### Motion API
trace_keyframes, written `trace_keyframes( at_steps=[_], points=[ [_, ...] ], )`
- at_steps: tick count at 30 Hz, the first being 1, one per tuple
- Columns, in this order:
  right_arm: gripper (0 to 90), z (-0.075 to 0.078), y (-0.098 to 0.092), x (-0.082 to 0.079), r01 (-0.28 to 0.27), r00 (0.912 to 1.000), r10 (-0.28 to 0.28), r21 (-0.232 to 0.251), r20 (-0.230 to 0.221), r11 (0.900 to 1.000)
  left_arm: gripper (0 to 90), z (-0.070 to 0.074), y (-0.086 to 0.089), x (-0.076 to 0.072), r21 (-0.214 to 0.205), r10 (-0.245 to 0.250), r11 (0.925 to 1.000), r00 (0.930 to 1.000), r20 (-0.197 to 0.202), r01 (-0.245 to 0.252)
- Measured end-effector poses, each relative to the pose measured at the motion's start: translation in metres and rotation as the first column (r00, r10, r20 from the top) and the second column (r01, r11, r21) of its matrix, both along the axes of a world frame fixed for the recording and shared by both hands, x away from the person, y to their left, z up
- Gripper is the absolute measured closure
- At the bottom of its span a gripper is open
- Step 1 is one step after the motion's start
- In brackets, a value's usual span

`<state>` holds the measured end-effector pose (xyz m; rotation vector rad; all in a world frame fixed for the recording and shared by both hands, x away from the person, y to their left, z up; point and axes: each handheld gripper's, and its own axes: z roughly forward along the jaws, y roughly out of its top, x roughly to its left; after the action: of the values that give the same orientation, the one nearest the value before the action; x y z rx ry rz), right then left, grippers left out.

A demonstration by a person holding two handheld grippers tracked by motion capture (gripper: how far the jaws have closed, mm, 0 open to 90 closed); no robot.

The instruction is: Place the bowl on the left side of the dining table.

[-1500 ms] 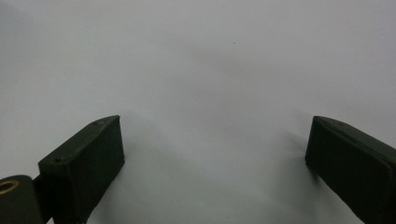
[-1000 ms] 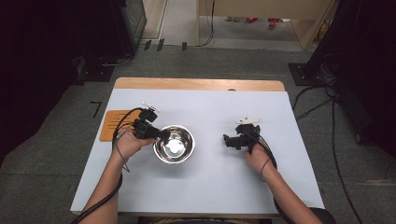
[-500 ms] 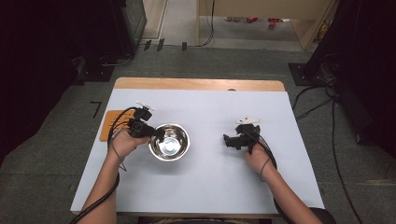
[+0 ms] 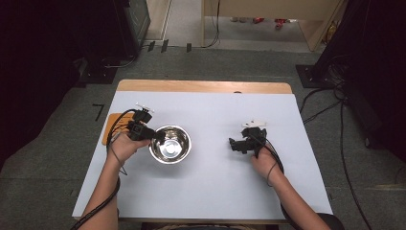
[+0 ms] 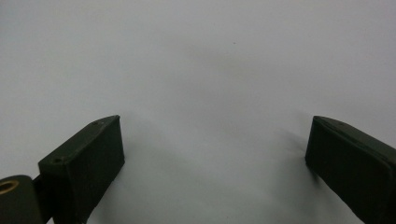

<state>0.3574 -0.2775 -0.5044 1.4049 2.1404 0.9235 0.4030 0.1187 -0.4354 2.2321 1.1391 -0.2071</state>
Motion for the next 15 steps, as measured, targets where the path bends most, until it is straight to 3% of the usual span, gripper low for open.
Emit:
trace_keyframes(
  at_steps=[15],
  points=[
    [4.1,0.0,0.0,0.0,0.0,1.0,0.0,0.0,-0.001,1.0,86.7,0.002,0.014,0.002,-0.008,0.038,0.9992,0.9993,0.004,-0.038]
  ],
)
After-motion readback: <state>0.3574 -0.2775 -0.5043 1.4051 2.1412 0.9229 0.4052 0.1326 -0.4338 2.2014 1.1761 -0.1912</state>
